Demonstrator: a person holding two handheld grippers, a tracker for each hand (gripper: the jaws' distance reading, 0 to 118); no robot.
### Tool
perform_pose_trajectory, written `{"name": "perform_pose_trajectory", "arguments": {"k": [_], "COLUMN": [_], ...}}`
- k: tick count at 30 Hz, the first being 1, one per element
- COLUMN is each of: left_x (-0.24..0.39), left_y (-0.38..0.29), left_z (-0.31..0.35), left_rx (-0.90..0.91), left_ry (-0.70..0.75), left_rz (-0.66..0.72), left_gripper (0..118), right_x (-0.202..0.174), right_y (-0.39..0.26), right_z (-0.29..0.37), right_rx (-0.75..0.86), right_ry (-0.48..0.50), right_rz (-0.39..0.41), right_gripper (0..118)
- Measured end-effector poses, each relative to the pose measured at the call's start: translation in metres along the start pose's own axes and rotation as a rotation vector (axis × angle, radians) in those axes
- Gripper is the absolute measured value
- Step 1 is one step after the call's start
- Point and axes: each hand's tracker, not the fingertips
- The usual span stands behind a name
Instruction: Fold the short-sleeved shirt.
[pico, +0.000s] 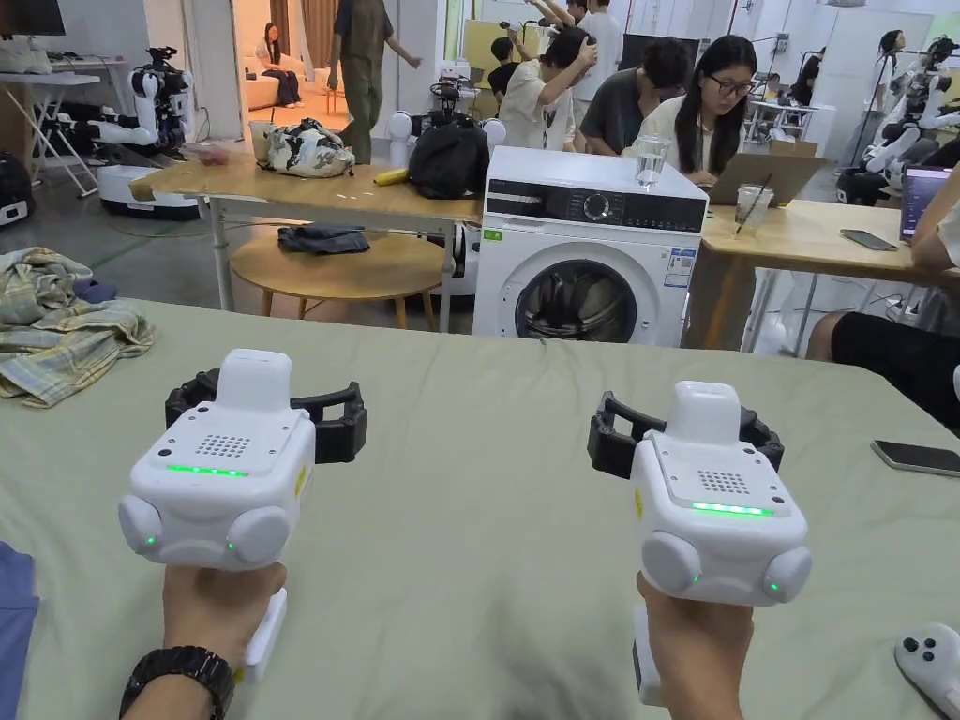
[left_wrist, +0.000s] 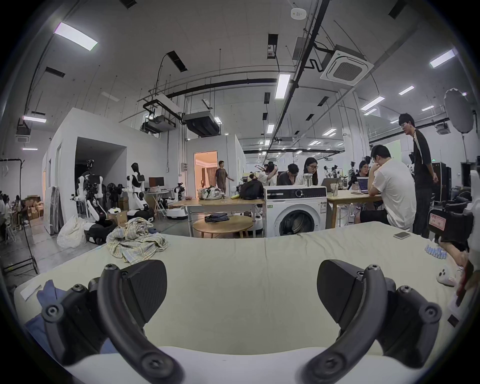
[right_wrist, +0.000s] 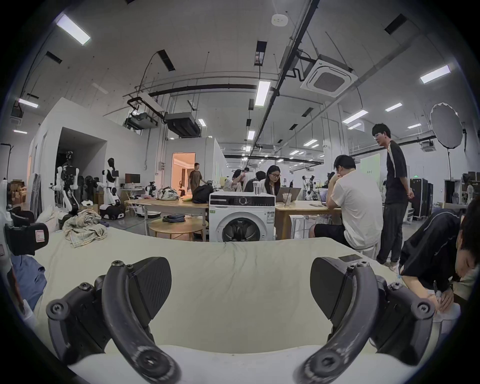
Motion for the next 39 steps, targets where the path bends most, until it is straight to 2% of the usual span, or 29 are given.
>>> {"name": "perform_pose_trajectory", "arguments": {"k": [11,19,34,35,36,38,39], "left_x": [0.003,0.001,0.0,0.001,0.002,0.004,0.005], "left_y": [-0.007,-0.006,-0.005,-0.004,-0.004,-0.003,-0.003], "left_z": [0.002,0.006,0.016,0.018,0.02,0.023,0.022], "left_rx": [-0.002,0.007,0.005,0.011,0.02,0.034,0.03], "left_ry": [-0.003,0.004,0.013,0.013,0.01,-0.005,-0.008], "left_rz": [0.004,0.006,0.043,0.04,0.034,0.018,0.01], "left_gripper": [115,115,115,113,108,89,75], "right_x": [-0.002,-0.005,-0.002,-0.001,-0.002,-0.002,-0.002], "right_y": [-0.002,-0.007,-0.011,-0.011,-0.011,-0.011,-0.01], "right_z": [0.004,0.003,0.009,0.009,0.01,0.012,0.013], "right_rx": [0.002,-0.005,-0.021,-0.02,-0.016,-0.003,0.0], "right_ry": [0.01,0.006,-0.028,-0.029,-0.029,-0.027,-0.026], "right_rz": [0.004,0.039,0.024,0.022,0.021,0.019,0.017], "right_gripper": [108,108,107,103,93,68,52]}}
